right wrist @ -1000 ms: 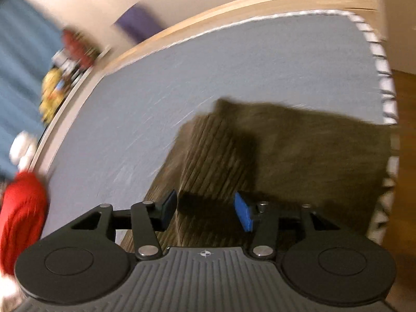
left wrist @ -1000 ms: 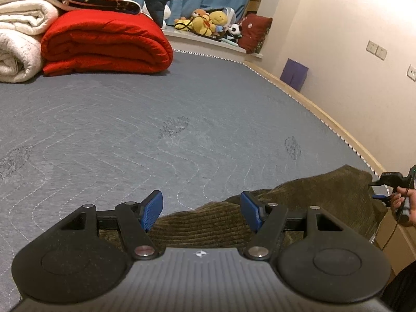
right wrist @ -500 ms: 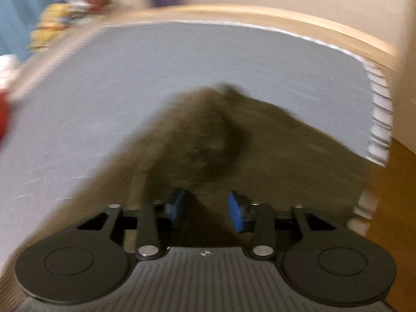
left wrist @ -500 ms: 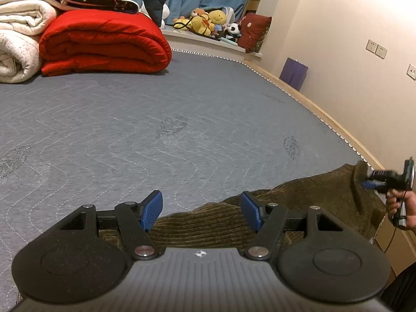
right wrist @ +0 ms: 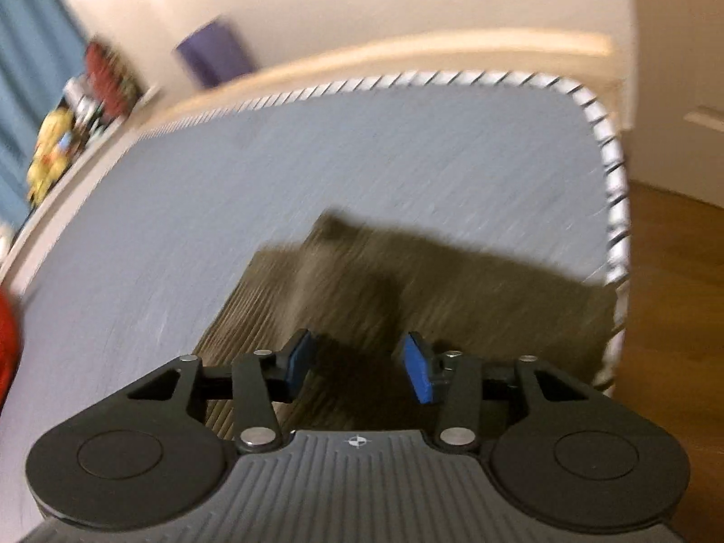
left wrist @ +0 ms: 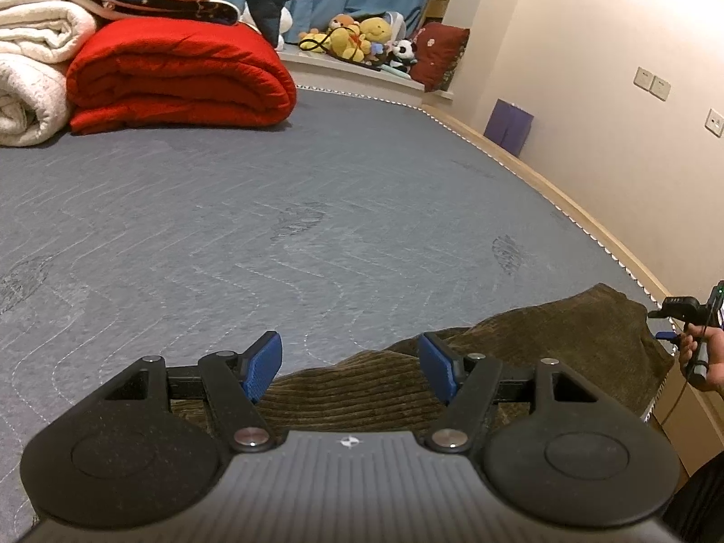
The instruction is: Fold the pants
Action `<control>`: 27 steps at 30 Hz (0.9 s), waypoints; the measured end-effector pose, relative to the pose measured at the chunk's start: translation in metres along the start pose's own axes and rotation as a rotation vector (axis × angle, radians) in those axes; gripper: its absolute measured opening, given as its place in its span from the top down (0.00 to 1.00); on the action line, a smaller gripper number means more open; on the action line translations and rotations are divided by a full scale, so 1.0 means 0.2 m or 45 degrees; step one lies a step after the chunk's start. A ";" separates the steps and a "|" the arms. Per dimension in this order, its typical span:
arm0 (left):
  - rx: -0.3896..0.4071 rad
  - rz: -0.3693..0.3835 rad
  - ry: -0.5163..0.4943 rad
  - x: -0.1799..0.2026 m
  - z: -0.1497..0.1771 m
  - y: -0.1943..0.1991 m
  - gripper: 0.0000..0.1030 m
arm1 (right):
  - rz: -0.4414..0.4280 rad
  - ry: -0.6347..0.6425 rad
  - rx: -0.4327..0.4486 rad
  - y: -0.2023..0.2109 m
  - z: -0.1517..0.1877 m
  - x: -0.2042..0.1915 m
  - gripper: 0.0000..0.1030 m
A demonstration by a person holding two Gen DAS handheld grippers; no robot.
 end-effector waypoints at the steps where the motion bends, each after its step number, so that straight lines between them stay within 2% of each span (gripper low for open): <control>1: -0.001 -0.001 -0.003 0.00 0.00 0.00 0.30 | -0.003 -0.023 0.003 -0.01 -0.02 0.04 0.45; 6: 0.001 -0.003 -0.003 0.00 0.00 0.00 0.29 | -0.043 -0.116 -0.080 -0.13 -0.03 0.16 0.45; 8: 0.002 -0.004 -0.002 0.00 0.00 0.01 0.29 | -0.061 -0.036 -0.101 -0.17 0.00 0.11 0.44; 12: -0.008 -0.012 -0.004 0.01 0.01 -0.01 0.29 | -0.056 0.227 -0.071 -0.18 0.05 -0.05 0.43; 15: -0.016 -0.013 -0.013 0.01 0.01 -0.01 0.29 | -0.153 0.319 -0.096 -0.20 0.09 -0.14 0.43; 20: -0.017 -0.011 -0.022 0.02 0.01 -0.02 0.29 | -0.220 0.405 -0.153 -0.22 0.16 -0.24 0.43; 21: -0.014 -0.009 -0.022 0.02 0.01 -0.02 0.29 | -0.216 0.402 -0.154 -0.21 0.15 -0.25 0.48; 22: -0.011 -0.004 -0.022 0.02 0.00 -0.02 0.29 | -0.219 0.381 -0.150 -0.20 0.14 -0.25 0.62; 24: -0.009 0.007 -0.027 0.03 0.00 -0.02 0.29 | -0.222 0.300 -0.113 -0.14 0.09 -0.23 0.78; 27: -0.016 0.034 -0.046 0.07 0.00 -0.03 0.29 | -0.208 0.197 -0.023 -0.01 0.00 -0.17 0.86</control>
Point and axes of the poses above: each gripper's, at about its wrist camera, not at the fingertips, and y roughly against the way its jaws point, x to its right, z to its underside, the point moved 2 cm from there along -y, roughly the way its jaws point, and after that the axes turned 3 degrees about -z, right-handed, at the moved point
